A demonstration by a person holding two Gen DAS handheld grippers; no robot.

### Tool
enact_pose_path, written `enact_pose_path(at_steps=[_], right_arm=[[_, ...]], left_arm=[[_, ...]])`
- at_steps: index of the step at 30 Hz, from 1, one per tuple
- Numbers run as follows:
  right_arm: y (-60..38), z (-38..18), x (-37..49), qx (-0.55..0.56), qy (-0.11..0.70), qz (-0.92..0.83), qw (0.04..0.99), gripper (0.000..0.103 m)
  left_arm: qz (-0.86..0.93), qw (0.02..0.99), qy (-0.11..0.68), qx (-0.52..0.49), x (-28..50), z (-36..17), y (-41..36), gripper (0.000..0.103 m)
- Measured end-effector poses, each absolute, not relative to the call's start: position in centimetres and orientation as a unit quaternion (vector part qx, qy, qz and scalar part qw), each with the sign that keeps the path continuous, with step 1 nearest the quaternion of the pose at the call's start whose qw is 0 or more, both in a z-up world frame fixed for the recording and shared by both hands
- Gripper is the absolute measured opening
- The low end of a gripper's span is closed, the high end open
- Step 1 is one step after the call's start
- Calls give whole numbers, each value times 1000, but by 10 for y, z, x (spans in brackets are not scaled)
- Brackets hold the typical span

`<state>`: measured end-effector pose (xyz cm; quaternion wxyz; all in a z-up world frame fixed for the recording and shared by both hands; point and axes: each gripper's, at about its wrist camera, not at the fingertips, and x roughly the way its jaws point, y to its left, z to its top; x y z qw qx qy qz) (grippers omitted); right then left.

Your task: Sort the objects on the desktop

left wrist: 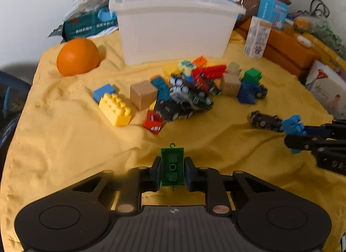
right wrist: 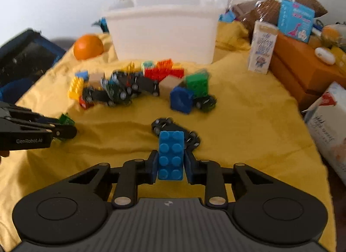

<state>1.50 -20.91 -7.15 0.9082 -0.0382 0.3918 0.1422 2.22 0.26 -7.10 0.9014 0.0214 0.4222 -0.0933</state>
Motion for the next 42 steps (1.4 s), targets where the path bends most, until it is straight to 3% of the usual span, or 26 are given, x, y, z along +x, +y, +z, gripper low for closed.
enact_pose_path(at_steps=[9,16,25,34,35,36,37,38,42], right_arm=[[-235,1,26,24,325,171,930,28],[-230,58,88,25,257,198,946,28],[-234,81,202,36,267,223,937,28],[-223,63,268,34,337,223,914,30],[-221,61,272,29,339,220,914,32],[-220,61,276,26,337,214,916,42],[-219,59,278,21,338,210,917,59],[-220,58,278,17,332,212,919,61],[-226,58,253,11,316,229,920,60]], left_arm=[[-82,923,375,-22,34,-8,6,24],[-76,945,317,-24,82,49,3,24],[-38,954,290,-61,178,98,18,24],[-22,946,319,-52,234,101,13,24],[-21,945,322,-51,234,99,13,28],[-20,944,326,-53,236,97,13,34],[-18,943,329,-54,236,96,14,50],[-14,944,325,-52,234,94,15,57],[-21,947,319,-35,209,82,19,57]])
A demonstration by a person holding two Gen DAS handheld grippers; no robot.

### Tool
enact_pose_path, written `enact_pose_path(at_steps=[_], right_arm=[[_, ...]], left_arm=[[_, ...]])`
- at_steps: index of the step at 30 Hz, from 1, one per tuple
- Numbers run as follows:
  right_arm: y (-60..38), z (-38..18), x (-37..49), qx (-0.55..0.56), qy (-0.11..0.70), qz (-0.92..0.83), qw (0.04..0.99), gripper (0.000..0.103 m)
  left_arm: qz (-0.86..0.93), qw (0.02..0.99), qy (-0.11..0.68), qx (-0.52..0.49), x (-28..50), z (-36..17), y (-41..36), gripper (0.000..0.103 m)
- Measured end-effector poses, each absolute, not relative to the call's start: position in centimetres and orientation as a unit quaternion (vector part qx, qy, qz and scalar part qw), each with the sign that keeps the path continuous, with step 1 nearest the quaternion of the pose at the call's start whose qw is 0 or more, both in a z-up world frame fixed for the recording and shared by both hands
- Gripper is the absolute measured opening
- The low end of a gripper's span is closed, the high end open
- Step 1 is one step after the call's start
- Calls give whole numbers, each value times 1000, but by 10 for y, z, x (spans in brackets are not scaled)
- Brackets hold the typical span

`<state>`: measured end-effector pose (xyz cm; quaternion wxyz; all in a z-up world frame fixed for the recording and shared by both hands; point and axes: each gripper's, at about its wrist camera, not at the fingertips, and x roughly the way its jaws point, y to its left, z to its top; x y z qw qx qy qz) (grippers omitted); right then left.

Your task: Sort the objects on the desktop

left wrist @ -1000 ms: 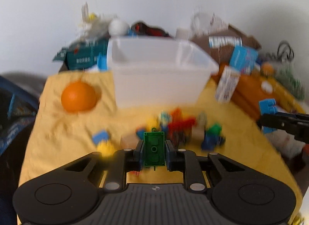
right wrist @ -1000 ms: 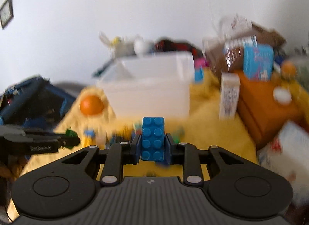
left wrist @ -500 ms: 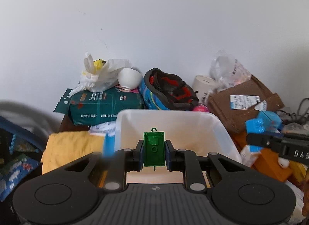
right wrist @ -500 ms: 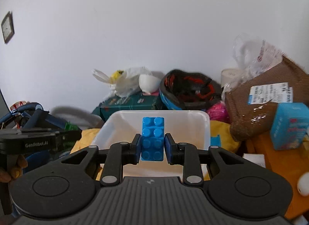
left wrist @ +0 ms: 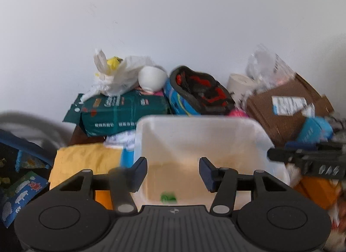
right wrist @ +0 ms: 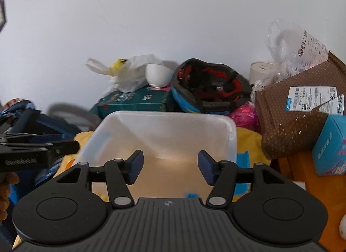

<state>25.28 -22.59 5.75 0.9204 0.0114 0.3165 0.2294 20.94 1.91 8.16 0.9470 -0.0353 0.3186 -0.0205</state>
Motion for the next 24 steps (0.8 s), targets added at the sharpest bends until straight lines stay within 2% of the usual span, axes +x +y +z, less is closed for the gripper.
enact_pose_path(at_steps=[5,9,13,18,19,21,24], right_arm=[[-241,35,173,6,308,277,910,64],[-254,-24,108,-40,352,293,888,64],[-254,-69,72,-70,399,301,863,64],[-240,-82,70,-97,404,303,858,64],[-237,-83,73,-102,405,300,858,64],[-238,-86,75,-100,407,303,856,64],[-236,-92,83,-98,408,304,856,64]], left_arm=[[-61,942,329,-15,132,34,26,59],[-94,922,377,9,87,-22,17,59],[-128,911,381,89,88,-47,-9,59],[-136,906,382,119,111,-60,-19,59],[-142,902,388,123,112,-63,-21,55],[-168,890,405,123,111,-68,-26,35],[-205,875,424,113,90,-67,-34,32]])
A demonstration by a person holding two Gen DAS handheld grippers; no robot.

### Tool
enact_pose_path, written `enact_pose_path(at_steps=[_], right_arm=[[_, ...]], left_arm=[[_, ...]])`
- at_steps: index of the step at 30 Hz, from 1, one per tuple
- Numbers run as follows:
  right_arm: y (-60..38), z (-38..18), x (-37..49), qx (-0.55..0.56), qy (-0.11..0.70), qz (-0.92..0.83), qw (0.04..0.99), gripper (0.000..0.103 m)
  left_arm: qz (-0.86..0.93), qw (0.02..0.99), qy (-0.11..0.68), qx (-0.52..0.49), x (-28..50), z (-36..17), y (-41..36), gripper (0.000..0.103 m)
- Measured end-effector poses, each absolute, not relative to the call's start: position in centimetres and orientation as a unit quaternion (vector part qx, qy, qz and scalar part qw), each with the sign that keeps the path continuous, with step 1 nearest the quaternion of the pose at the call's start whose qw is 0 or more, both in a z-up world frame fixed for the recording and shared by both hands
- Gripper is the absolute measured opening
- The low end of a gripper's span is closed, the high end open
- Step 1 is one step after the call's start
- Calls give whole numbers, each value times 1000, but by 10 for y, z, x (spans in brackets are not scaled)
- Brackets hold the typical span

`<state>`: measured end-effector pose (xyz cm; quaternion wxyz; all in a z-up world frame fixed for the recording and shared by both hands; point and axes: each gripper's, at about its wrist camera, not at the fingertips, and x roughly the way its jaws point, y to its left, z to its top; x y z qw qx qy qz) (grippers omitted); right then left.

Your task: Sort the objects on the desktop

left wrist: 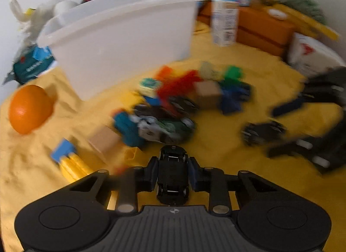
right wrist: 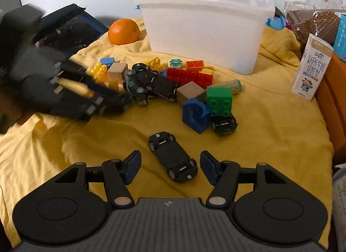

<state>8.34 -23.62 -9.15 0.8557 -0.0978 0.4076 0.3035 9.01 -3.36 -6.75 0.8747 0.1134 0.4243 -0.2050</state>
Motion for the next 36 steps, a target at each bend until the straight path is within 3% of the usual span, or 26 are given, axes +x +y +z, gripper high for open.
enact_pose_path(at_steps=[5,8,14,18,23,30,36], right_arm=[[-240,-90,78,-69,420,329,843,63],[-245,-85,62,-70,409,346,841,63],[-230,-85,63,-122,376,310,865,62],[-209,-92,63,-165,364,299,866,55],[-247,-88,80,-130,375,197,897,55],[-296,-80,89,-75,381,146,910,57],[-256,-84,81,-165,347,255,887,65]], left_arm=[[-234,866,441,34,35,-59,-30,35],[-207,882,420,49,11,-55,-30,48],[-190,892,403,78,11,-49,-29,49],[-208,884,409,95,15,-59,-46,49],[-135,897,417,62,33,-67,-14,49],[-48,912,406,27,33,-58,54,51],[-35,911,410,36,17,-58,55,51]])
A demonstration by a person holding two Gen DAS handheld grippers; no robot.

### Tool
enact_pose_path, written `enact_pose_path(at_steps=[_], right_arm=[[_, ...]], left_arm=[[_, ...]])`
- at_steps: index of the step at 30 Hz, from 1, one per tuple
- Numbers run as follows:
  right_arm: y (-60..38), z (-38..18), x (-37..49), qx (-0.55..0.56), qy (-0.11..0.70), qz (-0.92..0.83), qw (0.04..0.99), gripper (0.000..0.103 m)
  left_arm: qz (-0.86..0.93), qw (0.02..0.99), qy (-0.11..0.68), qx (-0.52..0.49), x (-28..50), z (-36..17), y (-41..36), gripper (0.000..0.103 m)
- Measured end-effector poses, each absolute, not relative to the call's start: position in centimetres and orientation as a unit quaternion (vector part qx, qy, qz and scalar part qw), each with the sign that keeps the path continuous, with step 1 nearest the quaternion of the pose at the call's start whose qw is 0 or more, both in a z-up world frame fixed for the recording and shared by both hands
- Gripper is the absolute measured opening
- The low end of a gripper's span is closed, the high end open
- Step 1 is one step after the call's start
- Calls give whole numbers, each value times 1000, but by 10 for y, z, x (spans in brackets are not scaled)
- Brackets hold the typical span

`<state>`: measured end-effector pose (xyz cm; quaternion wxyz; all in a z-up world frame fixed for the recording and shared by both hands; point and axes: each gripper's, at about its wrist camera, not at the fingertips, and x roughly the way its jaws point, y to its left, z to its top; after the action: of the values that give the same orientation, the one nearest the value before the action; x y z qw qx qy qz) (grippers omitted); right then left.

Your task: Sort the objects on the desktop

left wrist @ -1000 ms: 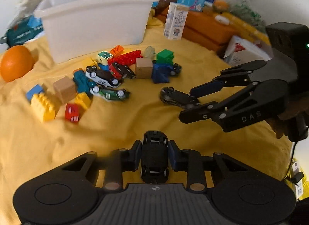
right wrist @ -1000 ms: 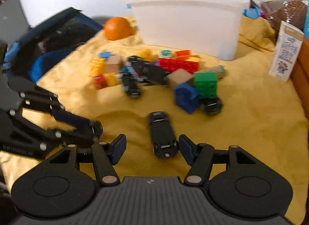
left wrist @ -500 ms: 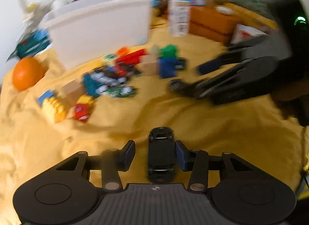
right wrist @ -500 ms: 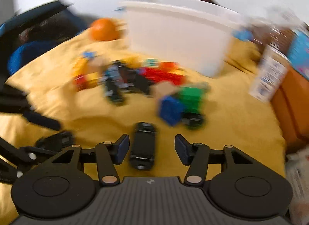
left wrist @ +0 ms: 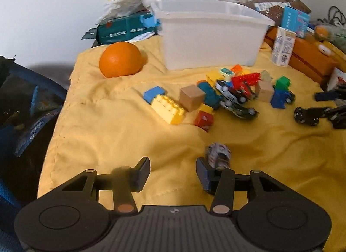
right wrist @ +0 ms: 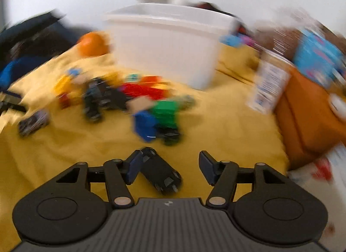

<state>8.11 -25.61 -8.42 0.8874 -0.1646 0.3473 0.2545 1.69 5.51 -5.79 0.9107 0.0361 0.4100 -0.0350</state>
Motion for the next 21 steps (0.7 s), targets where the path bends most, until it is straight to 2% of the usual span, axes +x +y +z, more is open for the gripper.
enact_pose_path(at_steps=[2,3,4,6,7,12,14,16,17,19,21], right_arm=[[-245,-92,81,-205,346,278,872,63],[-242,-95,81,-215,345,291,866,57],[-239,-98,83,-221,348,298,861,41],[-237,-98,82,-235,341,294,861,28],[-239,-94,81,-227,340,296,863,25],[-256,-89,77,-150,373,281,871,22],[-258,-90,75,-156,366,259,880,26],[-257,-96,73,-179,368,264,873,46],[-257,-97,69,-191,363,276,869,46],[-258,-101,64,-220,353,284,864,40],[-266,-99,71,-177,372,280,867,27]], left_arm=[[-55,911,406,40,12,-56,44,51],[-67,911,404,45,9,-55,37,51],[-82,909,406,52,7,-55,29,51],[-105,903,409,73,6,-60,14,51],[-108,901,412,81,6,-63,8,51],[-90,899,426,44,14,-74,10,53],[-90,898,429,36,15,-74,12,53],[-93,897,431,37,15,-75,13,53],[-92,896,433,38,15,-76,14,53],[-89,895,435,33,15,-76,15,53],[-86,894,438,31,15,-76,16,53]])
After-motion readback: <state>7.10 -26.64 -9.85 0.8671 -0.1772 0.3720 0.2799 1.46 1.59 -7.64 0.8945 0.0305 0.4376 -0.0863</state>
